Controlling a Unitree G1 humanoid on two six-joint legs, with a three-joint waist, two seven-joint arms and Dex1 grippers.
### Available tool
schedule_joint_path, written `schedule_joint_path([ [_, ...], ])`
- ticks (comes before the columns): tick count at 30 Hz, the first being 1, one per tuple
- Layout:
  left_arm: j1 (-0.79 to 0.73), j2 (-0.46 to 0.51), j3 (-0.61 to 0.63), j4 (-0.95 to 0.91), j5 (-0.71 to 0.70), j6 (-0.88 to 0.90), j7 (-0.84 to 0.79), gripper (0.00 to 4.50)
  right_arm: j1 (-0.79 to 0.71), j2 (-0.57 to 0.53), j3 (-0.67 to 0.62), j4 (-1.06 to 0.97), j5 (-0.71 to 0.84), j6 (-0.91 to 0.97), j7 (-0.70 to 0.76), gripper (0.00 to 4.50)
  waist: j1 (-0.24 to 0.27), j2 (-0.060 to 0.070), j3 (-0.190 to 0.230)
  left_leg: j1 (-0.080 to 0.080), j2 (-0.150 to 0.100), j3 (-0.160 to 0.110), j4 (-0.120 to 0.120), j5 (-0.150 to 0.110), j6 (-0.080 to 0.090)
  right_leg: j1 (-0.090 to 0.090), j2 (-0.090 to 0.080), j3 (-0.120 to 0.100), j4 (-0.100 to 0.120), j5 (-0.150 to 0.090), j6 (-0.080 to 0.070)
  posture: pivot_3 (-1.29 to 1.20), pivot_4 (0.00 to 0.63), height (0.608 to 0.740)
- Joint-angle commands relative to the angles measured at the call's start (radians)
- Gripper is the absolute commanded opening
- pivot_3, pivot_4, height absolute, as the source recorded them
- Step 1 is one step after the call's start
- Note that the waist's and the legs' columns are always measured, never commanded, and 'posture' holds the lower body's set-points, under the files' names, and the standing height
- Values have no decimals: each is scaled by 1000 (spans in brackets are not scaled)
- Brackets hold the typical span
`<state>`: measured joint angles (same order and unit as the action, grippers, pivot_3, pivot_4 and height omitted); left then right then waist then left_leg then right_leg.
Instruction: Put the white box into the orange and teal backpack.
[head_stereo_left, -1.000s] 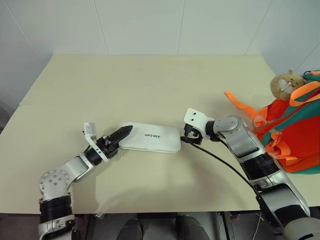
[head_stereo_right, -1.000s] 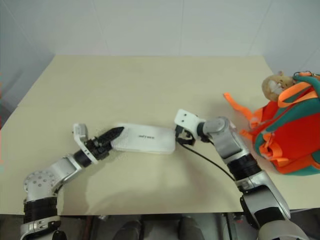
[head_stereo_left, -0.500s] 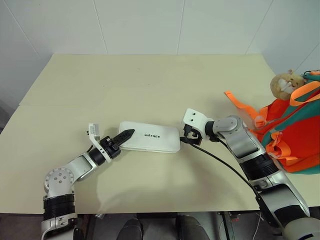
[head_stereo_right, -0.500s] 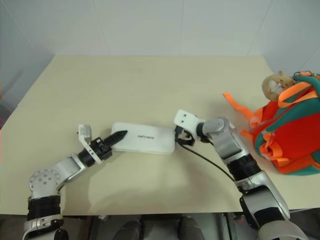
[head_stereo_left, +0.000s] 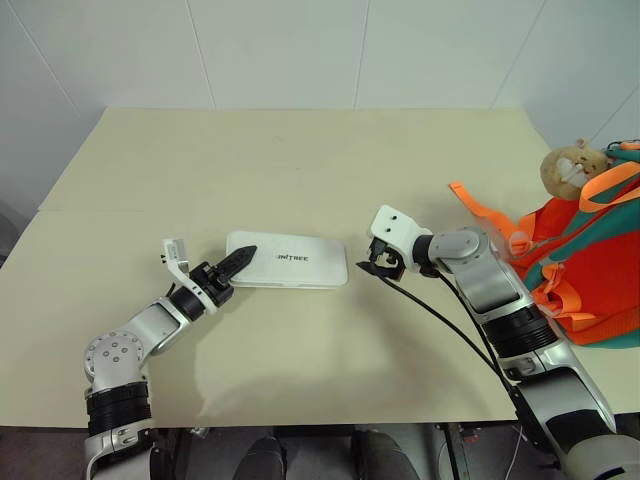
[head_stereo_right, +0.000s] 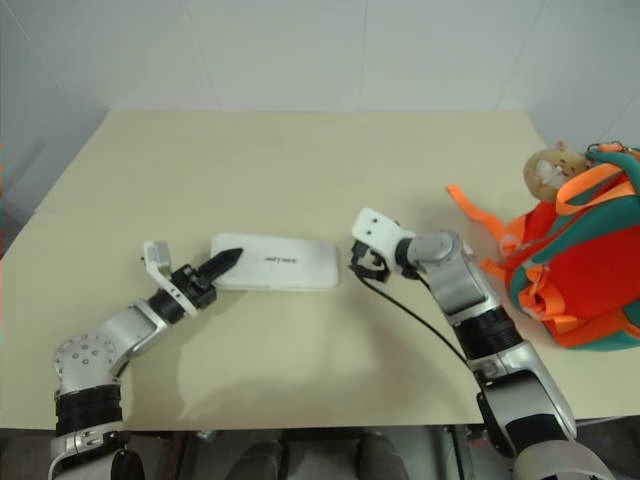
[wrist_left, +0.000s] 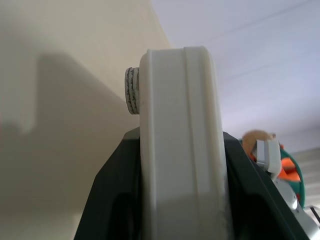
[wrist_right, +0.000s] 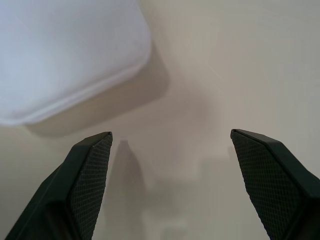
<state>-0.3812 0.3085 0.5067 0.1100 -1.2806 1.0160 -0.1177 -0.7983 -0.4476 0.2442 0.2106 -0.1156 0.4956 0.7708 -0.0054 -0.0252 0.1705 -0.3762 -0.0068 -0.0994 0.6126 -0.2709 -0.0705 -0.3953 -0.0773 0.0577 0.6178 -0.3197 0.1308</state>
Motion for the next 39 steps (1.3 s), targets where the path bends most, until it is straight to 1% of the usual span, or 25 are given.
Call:
schedule_joint_path([
  [1, -12, -25, 34, -28, -70, -9, 49, 1409, -31, 22, -76, -26, 29, 13, -70, 4500, 1, 0, 0, 0, 0, 0, 0, 0, 0, 0, 0, 0, 0, 0, 0, 0, 150, 740],
  [6, -10, -39, 56, -50, -124, -14, 105, 1409, -24, 52, -142, -65, 64, 12, -146, 4500, 2, 0, 0, -3, 0, 0, 0, 0, 0, -2, 0, 0, -1, 0, 0, 0, 150, 740],
  [10, -19, -27, 66, -19, -190, 10, 157, 1409, -10, 90, -221, -124, 115, -9, -217, 4500, 2, 0, 0, -3, 0, 0, 0, 0, 0, -3, 0, 0, -1, 0, 0, 0, 150, 740],
  [18, -48, 18, 49, 19, -313, 61, 226, 1409, 97, 86, -253, -304, 171, 52, -236, 4500, 1, 0, 0, -4, 0, 0, 0, 0, 0, -3, 0, -1, 0, 0, 0, 0, 150, 740],
  [23, -56, 72, 22, 16, -427, 111, 281, 1409, 160, 85, -281, -422, 210, 100, -264, 4500, 1, 0, 0, -4, 0, -1, 1, 0, 0, -3, 0, 0, 1, 0, 0, 0, 150, 740],
  [26, -62, 130, -4, 29, -519, 151, 295, 1409, 221, 75, -305, -492, 218, 132, -288, 4500, 1, 0, 0, -4, 0, -1, 0, 0, 0, -4, 0, 0, 1, 0, 0, 0, 150, 740],
  [29, -58, 189, -30, 43, -569, 176, 285, 1409, 267, 71, -327, -552, 208, 167, -335, 4500, 1, 0, 0, -4, 0, -1, 0, 0, 0, -4, 0, 0, 1, 0, 0, 0, 150, 740],
  [31, -61, 236, -47, 65, -577, 198, 260, 1409, 290, 89, -344, -599, 208, 205, -381, 4500, 1, 1, 0, -4, 0, 0, 0, 0, 0, -4, 0, 0, 1, 0, 0, 0, 150, 740],
  [34, -85, 287, -60, 118, -541, 203, 219, 1409, 324, 130, -364, -693, 230, 269, -438, 4500, 0, 1, 0, -4, 0, 0, 0, 0, 0, -5, 0, 0, 2, -1, -1, 0, 150, 740],
  [37, -126, 312, -78, 178, -487, 206, 169, 1409, 357, 172, -400, -784, 274, 330, -471, 4500, 1, 1, 0, -4, 1, -1, -1, 1, -1, -6, 1, -1, 4, -1, -2, 0, 150, 740],
  [39, -155, 317, -91, 212, -455, 214, 135, 1409, 384, 203, -456, -823, 296, 358, -508, 4500, 3, 1, 0, -4, 1, -1, -1, 1, -1, -6, 1, 0, 4, -1, -2, 0, 150, 740],
])
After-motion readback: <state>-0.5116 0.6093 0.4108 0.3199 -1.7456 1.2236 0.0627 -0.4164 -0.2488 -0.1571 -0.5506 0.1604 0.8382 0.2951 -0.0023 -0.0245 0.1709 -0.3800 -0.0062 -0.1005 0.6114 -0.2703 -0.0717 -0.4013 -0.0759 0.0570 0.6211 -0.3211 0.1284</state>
